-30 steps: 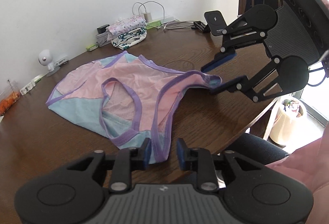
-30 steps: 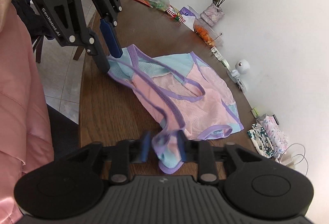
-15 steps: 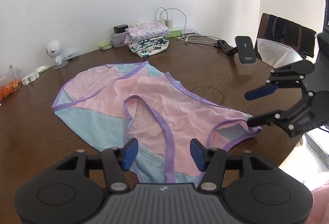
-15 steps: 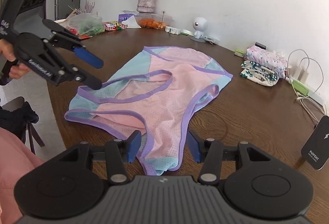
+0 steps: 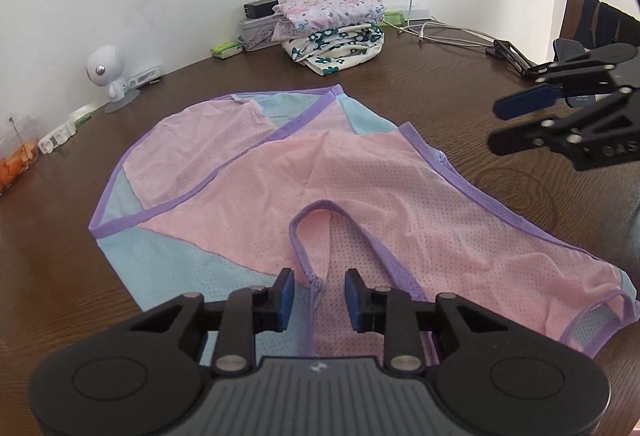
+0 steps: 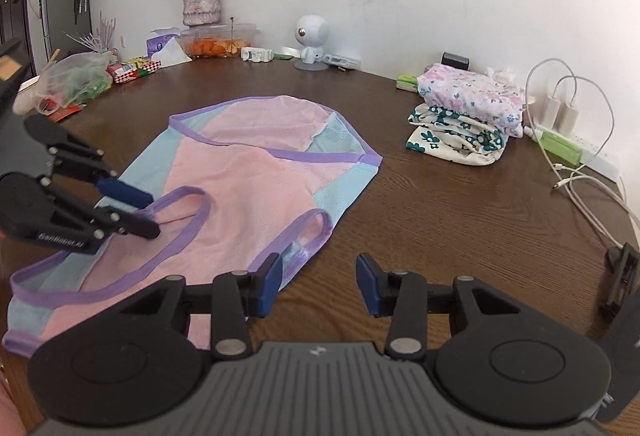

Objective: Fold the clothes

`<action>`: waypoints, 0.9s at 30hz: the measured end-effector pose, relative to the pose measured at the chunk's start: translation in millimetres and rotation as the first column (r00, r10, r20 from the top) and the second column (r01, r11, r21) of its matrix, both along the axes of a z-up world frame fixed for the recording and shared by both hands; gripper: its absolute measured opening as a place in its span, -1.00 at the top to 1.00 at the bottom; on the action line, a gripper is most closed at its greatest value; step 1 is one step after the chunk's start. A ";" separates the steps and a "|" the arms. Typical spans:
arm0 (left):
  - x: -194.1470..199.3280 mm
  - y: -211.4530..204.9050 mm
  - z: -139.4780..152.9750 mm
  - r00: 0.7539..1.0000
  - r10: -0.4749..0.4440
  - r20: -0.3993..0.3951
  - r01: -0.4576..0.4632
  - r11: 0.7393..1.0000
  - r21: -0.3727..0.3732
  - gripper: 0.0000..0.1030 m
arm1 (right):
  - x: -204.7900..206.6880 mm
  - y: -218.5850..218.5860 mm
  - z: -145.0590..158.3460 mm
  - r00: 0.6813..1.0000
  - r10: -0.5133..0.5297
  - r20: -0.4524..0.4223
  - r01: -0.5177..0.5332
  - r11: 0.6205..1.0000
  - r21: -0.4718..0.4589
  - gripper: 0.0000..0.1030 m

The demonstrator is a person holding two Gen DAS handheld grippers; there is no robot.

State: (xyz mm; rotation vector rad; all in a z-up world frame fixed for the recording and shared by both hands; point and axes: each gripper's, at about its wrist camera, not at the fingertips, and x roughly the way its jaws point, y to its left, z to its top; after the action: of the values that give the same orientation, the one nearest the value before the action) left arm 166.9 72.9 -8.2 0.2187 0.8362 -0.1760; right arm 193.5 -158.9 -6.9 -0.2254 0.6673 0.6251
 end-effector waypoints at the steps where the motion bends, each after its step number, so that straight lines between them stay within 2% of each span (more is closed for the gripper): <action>1: 0.5 2.2 -0.3 1.000 0.003 -0.006 -0.003 1.000 -0.014 0.58 | 11.5 3.5 -4.7 1.000 0.002 -0.024 -0.002 1.000 0.008 0.22; 7: -1.9 14.9 0.5 1.000 0.013 -0.022 -0.014 0.999 -0.047 0.63 | 51.6 16.4 -26.3 0.993 0.011 -0.113 -0.007 0.999 0.035 0.26; 10: -2.6 18.1 1.1 1.000 0.005 -0.029 -0.007 0.997 -0.074 0.80 | 55.6 15.6 -30.0 0.991 0.016 -0.135 -0.005 0.997 0.079 0.30; 12: -2.6 17.9 1.2 1.000 0.002 -0.028 -0.004 0.997 -0.080 0.91 | 57.1 14.6 -29.8 0.989 0.011 -0.147 0.004 0.995 0.104 0.50; 13: -2.4 17.1 1.2 1.000 -0.001 -0.027 -0.001 0.997 -0.082 0.92 | 58.1 13.4 -29.9 0.987 0.009 -0.159 0.009 0.993 0.117 0.74; 15: -3.2 16.6 1.2 1.000 0.004 -0.018 -0.005 0.997 -0.079 0.95 | 58.5 11.9 -30.3 0.985 0.005 -0.172 0.017 0.991 0.130 0.85; 17: -6.1 18.9 2.8 1.000 0.021 0.005 -0.021 0.998 -0.066 0.96 | 54.6 13.7 -27.7 0.990 -0.003 -0.144 0.016 0.996 0.092 0.97; 21: -20.0 32.9 12.5 0.996 0.054 0.066 -0.054 0.999 -0.004 0.97 | 41.6 19.5 -17.0 0.999 0.011 -0.031 -0.012 0.999 -0.043 0.99; 24: -32.3 45.0 17.0 0.991 0.087 0.102 -0.093 0.994 0.055 0.97 | 32.1 25.7 -11.6 0.997 0.027 0.077 -0.013 0.984 -0.175 0.99; 27: -40.5 54.9 14.1 0.989 0.110 0.097 -0.117 0.991 0.069 0.98 | 24.9 32.2 -17.2 0.990 0.065 0.124 -0.031 0.966 -0.258 0.99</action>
State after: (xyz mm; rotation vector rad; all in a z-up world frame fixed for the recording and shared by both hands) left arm 126.4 127.8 5.9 0.2473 0.7606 -0.0275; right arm 218.4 -126.7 -24.1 -0.5204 0.6154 0.5639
